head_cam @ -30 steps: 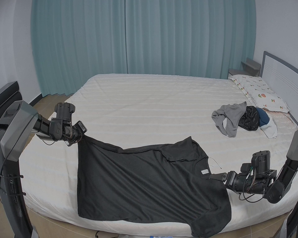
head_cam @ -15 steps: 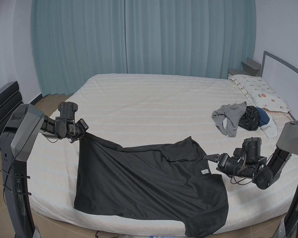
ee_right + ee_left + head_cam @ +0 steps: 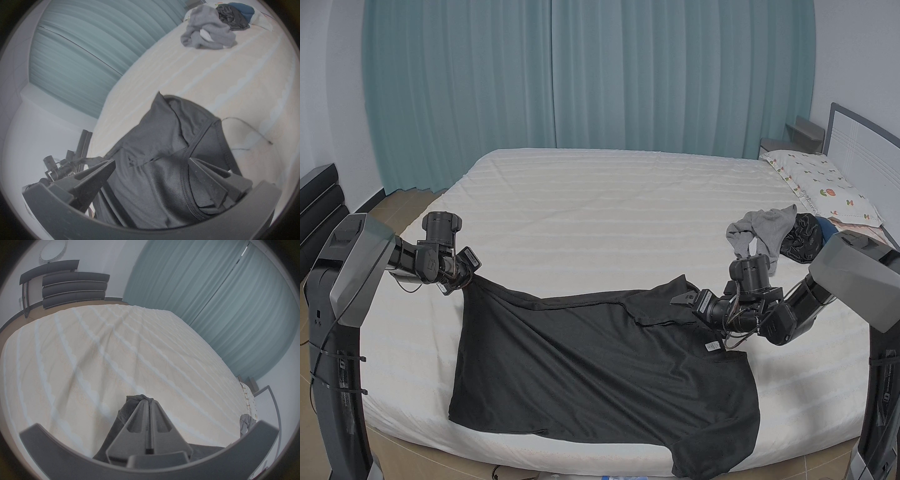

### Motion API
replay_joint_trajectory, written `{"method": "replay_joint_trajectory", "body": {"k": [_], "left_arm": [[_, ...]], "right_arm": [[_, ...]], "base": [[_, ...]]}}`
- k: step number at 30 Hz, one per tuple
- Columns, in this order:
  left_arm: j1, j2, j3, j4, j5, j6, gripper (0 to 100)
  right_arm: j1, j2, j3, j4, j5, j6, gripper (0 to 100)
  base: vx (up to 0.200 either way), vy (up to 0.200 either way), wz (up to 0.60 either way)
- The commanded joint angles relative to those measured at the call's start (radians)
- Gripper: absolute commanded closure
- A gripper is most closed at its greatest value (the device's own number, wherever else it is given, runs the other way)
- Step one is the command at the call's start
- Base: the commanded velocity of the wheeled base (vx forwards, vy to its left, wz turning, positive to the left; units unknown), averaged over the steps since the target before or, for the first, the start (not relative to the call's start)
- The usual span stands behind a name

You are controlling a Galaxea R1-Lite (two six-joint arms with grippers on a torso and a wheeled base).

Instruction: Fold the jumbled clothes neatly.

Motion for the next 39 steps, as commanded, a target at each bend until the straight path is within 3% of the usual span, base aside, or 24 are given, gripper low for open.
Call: {"method": "replay_joint_trajectory", "body": {"k": [1,6,20,21,30,39], "left_arm": [[-0.016,0.001,0.009,0.015,0.006,-0.034,100],[-0.036,-0.001,0.011,0.016,0.013,-0.097,100],[-0.053,0.001,0.040,0.015,0.040,-0.111,100],[-0.051,0.001,0.040,0.015,0.040,-0.111,100],[-0.051,0.001,0.038,0.015,0.045,-0.111,100],[-0.045,0.005,0.023,0.004,0.057,-0.108,100]], "right_arm": [[0.030,0.118,-0.198,0.163,-0.012,0.017,0],[0.010,0.171,-0.287,0.186,-0.066,0.009,0],[0.001,0.243,-0.413,0.216,-0.069,-0.091,0],[0.001,0.241,-0.417,0.215,-0.069,-0.091,100],[-0.014,0.195,-0.430,0.235,-0.069,-0.095,100],[-0.045,0.215,-0.608,0.256,-0.070,-0.071,100]], "base": [[0.000,0.000,0.00],[0.000,0.000,0.00],[0.000,0.000,0.00],[0.000,0.000,0.00],[0.000,0.000,0.00],[0.000,0.000,0.00]]}}
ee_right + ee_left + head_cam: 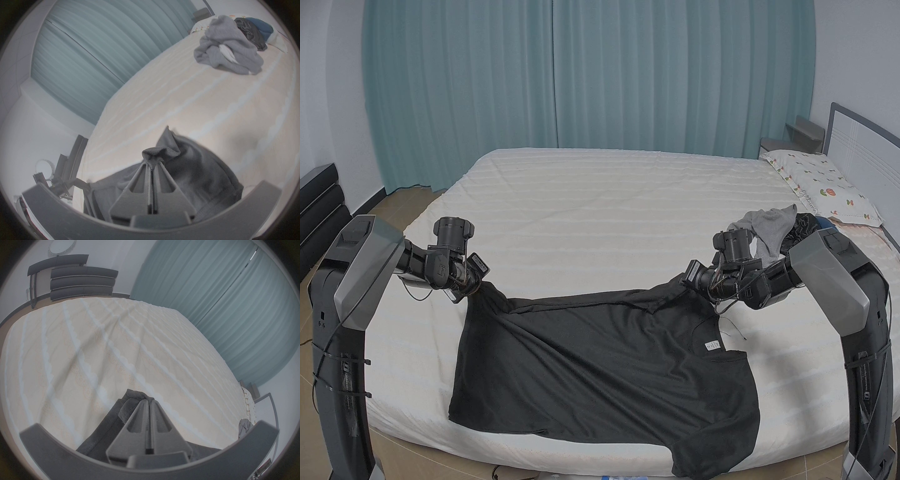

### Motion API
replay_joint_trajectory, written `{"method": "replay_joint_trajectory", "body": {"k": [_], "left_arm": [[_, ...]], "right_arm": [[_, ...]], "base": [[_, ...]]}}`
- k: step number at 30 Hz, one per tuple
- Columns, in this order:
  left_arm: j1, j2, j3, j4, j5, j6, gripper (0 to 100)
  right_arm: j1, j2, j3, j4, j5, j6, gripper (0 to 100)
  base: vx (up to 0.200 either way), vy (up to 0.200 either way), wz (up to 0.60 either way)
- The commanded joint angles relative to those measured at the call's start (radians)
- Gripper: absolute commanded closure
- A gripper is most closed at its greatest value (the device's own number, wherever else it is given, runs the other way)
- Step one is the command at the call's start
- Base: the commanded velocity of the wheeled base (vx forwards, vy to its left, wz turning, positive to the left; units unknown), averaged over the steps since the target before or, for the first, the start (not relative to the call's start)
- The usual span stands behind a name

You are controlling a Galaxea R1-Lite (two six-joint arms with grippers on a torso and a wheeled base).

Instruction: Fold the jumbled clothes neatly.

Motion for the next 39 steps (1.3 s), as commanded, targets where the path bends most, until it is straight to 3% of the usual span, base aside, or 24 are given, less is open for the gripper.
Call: {"method": "replay_joint_trajectory", "body": {"k": [1,9,17,23,24,34,39], "left_arm": [[0.006,0.005,-0.015,-0.008,0.002,0.002,100],[0.009,0.037,-0.075,-0.009,0.002,-0.003,100],[0.015,0.092,-0.131,-0.011,0.009,-0.003,100],[0.017,0.153,-0.203,-0.011,0.054,-0.007,100],[0.017,0.155,-0.203,-0.003,0.054,-0.009,100],[0.026,0.153,-0.196,0.003,0.045,-0.009,100],[0.029,0.152,-0.193,0.003,0.045,-0.009,100]], "right_arm": [[-0.006,0.017,-0.122,-0.021,-0.015,0.027,100],[-0.002,0.192,-0.445,-0.092,-0.151,0.045,100],[-0.012,0.284,-0.445,-0.190,-0.157,-0.054,100],[-0.033,0.336,-0.445,-0.251,-0.154,-0.080,100],[-0.036,0.343,-0.445,-0.254,-0.150,-0.082,0],[-0.091,0.297,-0.445,-0.178,-0.122,-0.073,0],[-0.108,0.235,-0.338,-0.170,-0.033,-0.071,0]], "base": [[0.000,0.000,0.00],[0.000,0.000,0.00],[0.000,0.000,0.00],[0.000,0.000,0.00],[0.000,0.000,0.00],[0.000,0.000,0.00],[0.000,0.000,0.00]]}}
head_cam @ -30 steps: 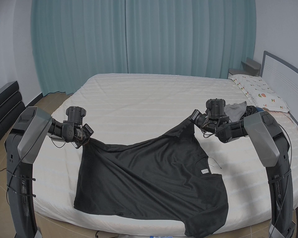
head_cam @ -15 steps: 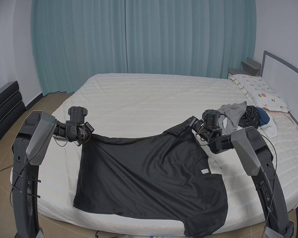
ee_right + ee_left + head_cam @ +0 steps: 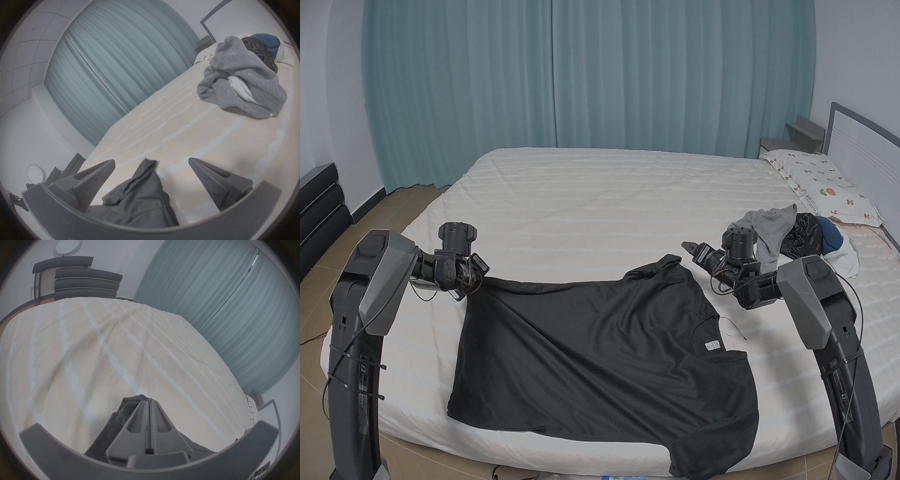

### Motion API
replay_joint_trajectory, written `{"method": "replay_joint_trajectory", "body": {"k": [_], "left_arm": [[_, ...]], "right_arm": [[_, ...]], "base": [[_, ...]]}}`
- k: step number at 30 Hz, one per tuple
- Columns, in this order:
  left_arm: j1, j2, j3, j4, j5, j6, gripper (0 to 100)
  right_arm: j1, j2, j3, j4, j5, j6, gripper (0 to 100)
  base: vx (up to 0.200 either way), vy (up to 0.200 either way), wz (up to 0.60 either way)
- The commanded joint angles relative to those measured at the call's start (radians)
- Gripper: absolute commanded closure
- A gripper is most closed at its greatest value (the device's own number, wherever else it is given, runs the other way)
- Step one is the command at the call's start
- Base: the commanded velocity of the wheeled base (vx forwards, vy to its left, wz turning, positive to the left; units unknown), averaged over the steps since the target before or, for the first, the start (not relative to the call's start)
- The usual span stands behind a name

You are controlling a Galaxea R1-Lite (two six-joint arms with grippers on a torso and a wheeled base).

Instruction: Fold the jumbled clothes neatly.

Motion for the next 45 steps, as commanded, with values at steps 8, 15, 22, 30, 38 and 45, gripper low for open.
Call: {"method": "replay_joint_trajectory", "body": {"k": [8,15,22,30,38,45], "left_arm": [[0.005,-0.007,0.004,0.017,-0.001,0.000,100],[0.005,-0.010,0.004,0.019,-0.001,0.000,100],[0.005,-0.013,-0.010,0.071,-0.001,0.000,100],[0.005,-0.013,-0.031,0.058,0.001,0.001,100],[0.003,-0.001,-0.111,0.060,0.010,0.003,100],[-0.004,0.056,-0.161,0.065,0.010,0.003,100]], "right_arm": [[-0.004,-0.080,0.205,0.000,0.131,-0.013,0],[0.010,-0.047,0.208,-0.003,0.133,-0.049,100],[0.005,-0.055,0.217,-0.012,0.137,-0.049,100],[-0.039,-0.050,0.176,-0.153,0.082,-0.039,100],[-0.072,-0.052,0.141,-0.178,0.045,-0.039,100],[-0.078,-0.043,0.125,-0.176,0.030,-0.042,100]], "base": [[0.000,0.000,0.00],[0.000,0.000,0.00],[0.000,0.000,0.00],[0.000,0.000,0.00],[0.000,0.000,0.00],[0.000,0.000,0.00]]}}
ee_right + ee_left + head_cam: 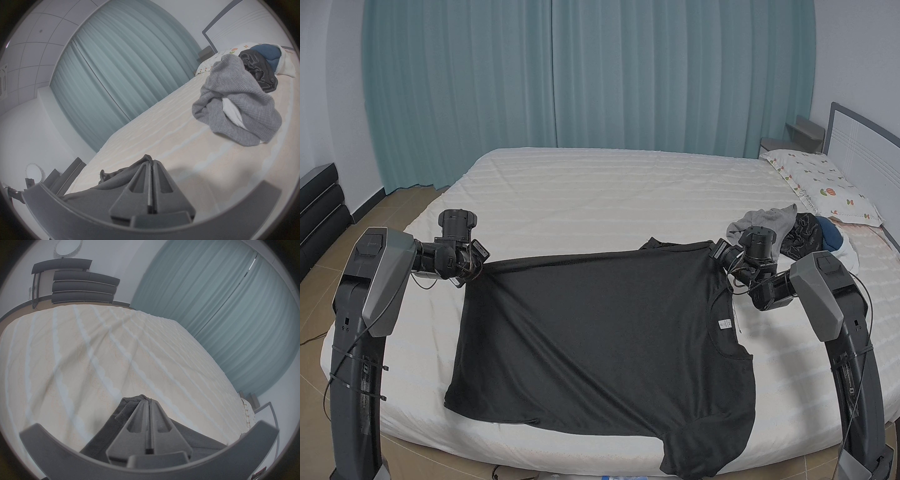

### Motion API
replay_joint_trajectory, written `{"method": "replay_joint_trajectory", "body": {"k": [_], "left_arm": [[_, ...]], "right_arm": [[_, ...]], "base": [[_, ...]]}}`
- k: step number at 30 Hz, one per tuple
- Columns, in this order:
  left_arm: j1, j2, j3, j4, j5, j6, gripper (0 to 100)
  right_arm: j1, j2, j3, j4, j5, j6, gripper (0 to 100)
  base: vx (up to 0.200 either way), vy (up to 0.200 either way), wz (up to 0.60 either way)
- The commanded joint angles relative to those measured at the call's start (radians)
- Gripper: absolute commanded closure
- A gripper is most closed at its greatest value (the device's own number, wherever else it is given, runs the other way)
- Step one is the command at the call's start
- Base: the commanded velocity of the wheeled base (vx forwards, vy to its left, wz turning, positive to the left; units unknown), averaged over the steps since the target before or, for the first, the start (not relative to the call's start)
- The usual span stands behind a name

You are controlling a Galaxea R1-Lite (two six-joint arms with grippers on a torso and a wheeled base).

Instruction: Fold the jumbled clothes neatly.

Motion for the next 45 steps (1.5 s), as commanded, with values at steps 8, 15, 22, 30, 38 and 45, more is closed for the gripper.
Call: {"method": "replay_joint_trajectory", "body": {"k": [8,15,22,30,38,45], "left_arm": [[-0.018,0.073,-0.044,0.002,0.001,0.000,100],[-0.019,0.080,-0.047,0.008,-0.007,-0.057,0],[-0.015,0.055,-0.026,0.011,-0.008,-0.064,0],[0.021,-0.204,0.258,-0.006,-0.125,-0.081,0],[0.018,-0.439,0.645,-0.078,-0.209,-0.090,0],[-0.018,-0.625,1.068,-0.371,-0.263,-0.123,0]], "right_arm": [[-0.001,0.037,-0.022,0.008,-0.008,-0.006,100],[0.005,0.052,0.020,0.024,-0.006,-0.003,0],[-0.002,-0.061,0.135,0.022,-0.006,0.038,0],[-0.032,-0.333,0.555,-0.007,0.006,0.195,0],[-0.016,-0.545,1.068,-0.255,0.026,0.223,0],[0.011,-0.657,1.433,-0.467,0.050,0.221,0]], "base": [[0.000,0.000,0.00],[0.000,0.000,0.00],[0.000,0.000,0.00],[0.000,0.000,0.00],[0.000,0.000,0.00],[0.000,0.000,0.00]]}}
